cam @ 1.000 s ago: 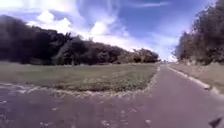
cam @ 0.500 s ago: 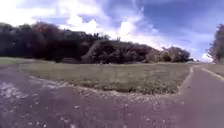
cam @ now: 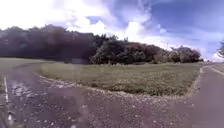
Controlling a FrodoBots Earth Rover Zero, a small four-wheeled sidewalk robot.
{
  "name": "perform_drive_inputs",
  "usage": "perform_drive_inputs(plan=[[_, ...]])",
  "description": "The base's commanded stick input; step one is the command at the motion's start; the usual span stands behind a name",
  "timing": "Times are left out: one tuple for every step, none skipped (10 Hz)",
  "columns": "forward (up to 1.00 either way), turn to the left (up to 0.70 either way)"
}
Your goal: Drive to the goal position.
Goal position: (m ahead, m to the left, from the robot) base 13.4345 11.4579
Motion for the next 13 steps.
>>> perform_drive_inputs(plan=[[0.00,0.00],[0.00,0.00],[0.00,0.00],[0.00,0.00],[0.00,0.00],[0.00,0.00],[0.11,0.00],[0.74,0.00],[1.00,0.16],[1.00,0.40],[1.00,0.40],[1.00,0.40],[1.00,0.40]])
